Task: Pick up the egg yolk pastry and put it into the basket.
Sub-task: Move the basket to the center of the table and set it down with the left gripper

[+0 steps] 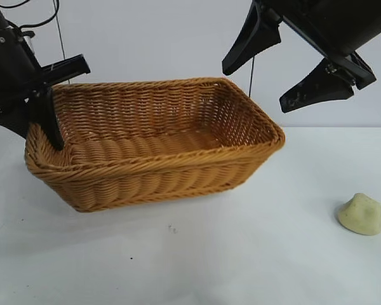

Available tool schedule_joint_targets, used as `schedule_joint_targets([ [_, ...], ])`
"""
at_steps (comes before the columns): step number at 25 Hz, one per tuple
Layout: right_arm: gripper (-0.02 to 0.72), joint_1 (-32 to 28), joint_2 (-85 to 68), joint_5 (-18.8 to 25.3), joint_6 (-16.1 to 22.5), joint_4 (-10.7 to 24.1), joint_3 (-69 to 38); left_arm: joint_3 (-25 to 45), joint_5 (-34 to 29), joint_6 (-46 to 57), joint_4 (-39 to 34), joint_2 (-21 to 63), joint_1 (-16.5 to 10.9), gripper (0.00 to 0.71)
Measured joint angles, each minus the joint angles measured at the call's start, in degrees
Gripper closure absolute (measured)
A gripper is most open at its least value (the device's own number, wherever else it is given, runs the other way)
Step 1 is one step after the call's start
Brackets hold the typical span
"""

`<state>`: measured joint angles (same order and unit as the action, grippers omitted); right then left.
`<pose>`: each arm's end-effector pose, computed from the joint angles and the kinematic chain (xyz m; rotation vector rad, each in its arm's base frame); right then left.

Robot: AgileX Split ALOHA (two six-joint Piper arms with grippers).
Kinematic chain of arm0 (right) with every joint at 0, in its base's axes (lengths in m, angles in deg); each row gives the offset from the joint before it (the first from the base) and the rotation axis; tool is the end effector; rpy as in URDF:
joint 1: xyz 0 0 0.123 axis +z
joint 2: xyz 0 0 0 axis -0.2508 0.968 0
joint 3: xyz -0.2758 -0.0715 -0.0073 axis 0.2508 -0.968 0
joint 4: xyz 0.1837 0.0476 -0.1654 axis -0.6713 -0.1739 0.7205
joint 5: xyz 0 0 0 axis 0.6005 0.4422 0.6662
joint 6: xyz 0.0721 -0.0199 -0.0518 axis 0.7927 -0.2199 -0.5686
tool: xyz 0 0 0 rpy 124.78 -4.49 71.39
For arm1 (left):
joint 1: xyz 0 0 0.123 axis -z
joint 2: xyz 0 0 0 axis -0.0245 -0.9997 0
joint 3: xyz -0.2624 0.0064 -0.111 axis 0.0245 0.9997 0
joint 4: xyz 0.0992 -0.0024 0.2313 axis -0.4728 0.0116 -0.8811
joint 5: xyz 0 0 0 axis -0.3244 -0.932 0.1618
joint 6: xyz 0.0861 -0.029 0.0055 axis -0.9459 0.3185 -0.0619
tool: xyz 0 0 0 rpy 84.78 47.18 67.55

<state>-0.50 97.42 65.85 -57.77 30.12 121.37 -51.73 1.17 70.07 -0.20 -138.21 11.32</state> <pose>0.2987 0.1167 0.2667 -0.0715 2.5569 0.8204 0.3564 -0.1074 0.2096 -0.3935 3.0426 -0.5033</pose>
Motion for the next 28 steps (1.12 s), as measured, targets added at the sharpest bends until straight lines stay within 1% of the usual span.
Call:
schedule_joint_targets([
  [4,0.034,0.0,0.0,0.1,0.0,0.1,0.0,-3.4,-3.3,-4.5,-0.1,-3.9,0.0,0.630],
  [11,0.034,0.0,0.0,0.1,0.0,0.1,0.0,-7.0,-4.2,-6.5,0.5,-7.8,0.0,0.630],
  [18,0.034,0.0,0.0,0.2,0.1,0.2,0.0,-7.7,-4.2,-11.2,5.3,-13.0,0.0,0.630],
  [28,0.034,0.0,0.0,0.1,0.1,0.4,0.0,-7.7,-1.5,-12.0,3.5,-14.4,0.0,0.630],
])
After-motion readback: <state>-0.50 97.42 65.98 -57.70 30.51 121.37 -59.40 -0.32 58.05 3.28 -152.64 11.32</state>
